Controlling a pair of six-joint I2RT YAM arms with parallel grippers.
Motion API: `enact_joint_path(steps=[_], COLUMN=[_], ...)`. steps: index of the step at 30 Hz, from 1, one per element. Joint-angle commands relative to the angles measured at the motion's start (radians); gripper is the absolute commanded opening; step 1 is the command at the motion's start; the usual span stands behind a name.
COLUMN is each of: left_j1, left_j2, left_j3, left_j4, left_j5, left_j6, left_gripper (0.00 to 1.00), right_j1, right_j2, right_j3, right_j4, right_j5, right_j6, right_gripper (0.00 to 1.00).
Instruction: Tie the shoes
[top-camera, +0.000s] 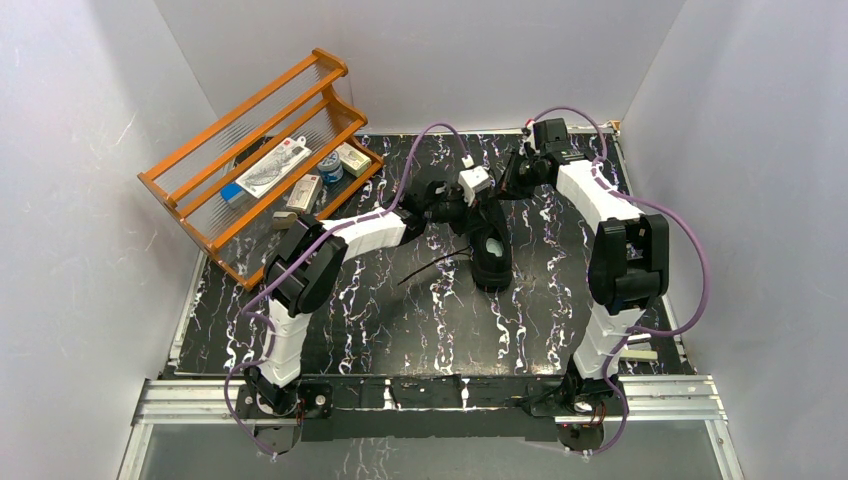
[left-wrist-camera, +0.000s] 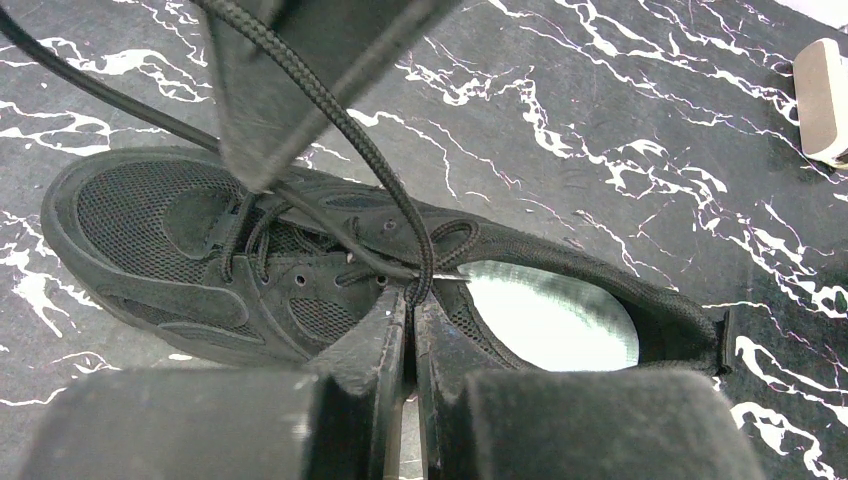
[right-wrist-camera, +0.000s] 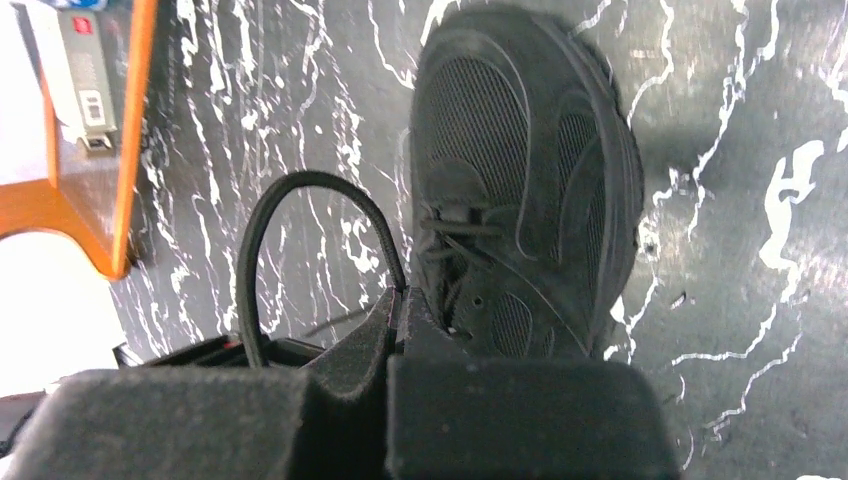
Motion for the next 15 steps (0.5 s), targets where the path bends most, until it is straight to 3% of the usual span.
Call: enact_joint_path(steps=[1, 15], left_j1=[0.005, 0.005], left_j2=[-0.080, -0.095], left_j3=[-0.029, -0.050], left_j4=[0.026, 0.047], left_j5=[0.023, 0.059], left_j6=[0.009, -0.017], left_gripper=[0.00, 0.00], right_j1=[0.002, -0.012], right_j2=[-0.064, 0.010], right_j3=[-0.026, 0.122], right_j4=[-0.053, -0.034], right_j5=[0.003, 0.041], right_j6=[-0.026, -0.031], right_gripper=[0.00, 0.00])
